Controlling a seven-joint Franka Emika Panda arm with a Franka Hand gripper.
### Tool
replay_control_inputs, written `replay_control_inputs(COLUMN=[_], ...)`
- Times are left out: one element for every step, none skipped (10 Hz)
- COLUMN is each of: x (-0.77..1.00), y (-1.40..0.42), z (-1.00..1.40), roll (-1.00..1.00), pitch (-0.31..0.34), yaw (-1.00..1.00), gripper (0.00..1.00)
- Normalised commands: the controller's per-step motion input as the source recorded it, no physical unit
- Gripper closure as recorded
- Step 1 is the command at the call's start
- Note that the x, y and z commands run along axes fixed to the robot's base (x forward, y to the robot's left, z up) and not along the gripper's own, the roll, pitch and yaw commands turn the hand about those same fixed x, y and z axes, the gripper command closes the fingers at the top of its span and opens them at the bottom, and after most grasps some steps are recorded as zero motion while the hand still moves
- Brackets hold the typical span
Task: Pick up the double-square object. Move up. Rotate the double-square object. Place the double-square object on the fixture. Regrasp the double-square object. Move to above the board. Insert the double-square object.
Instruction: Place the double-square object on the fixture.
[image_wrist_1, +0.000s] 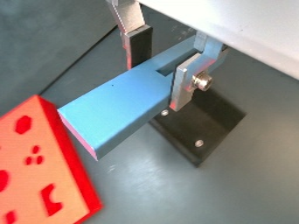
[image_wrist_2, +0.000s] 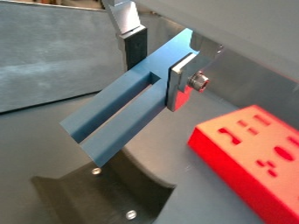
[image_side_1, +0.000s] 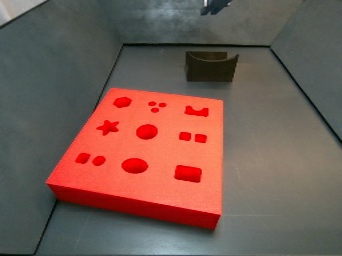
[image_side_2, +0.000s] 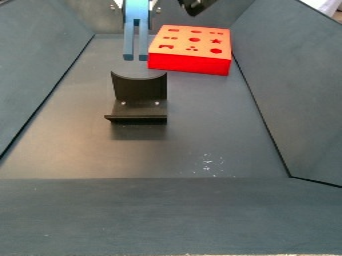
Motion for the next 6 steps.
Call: replay_control_inputs(x=[0.08,0.09,0.09,0.08,0.07,0.13], y=[0.04,0.05,0.05,0.05,0.03,0.13], z=[-0.02,-0.02,-0.02,-0.02,-0.01,-1.0], roll=[-0.91,-0.74,-0.51,-0.34,-0.23,-1.0], pitch=[0.132,0.101,0.067,0.044,0.023,0.199], yaw=[-0.21,-0.19,-0.17,-0.15,-0.13,-0.02], gripper=[1.0,1.0,1.0,1.0,1.0,1.0])
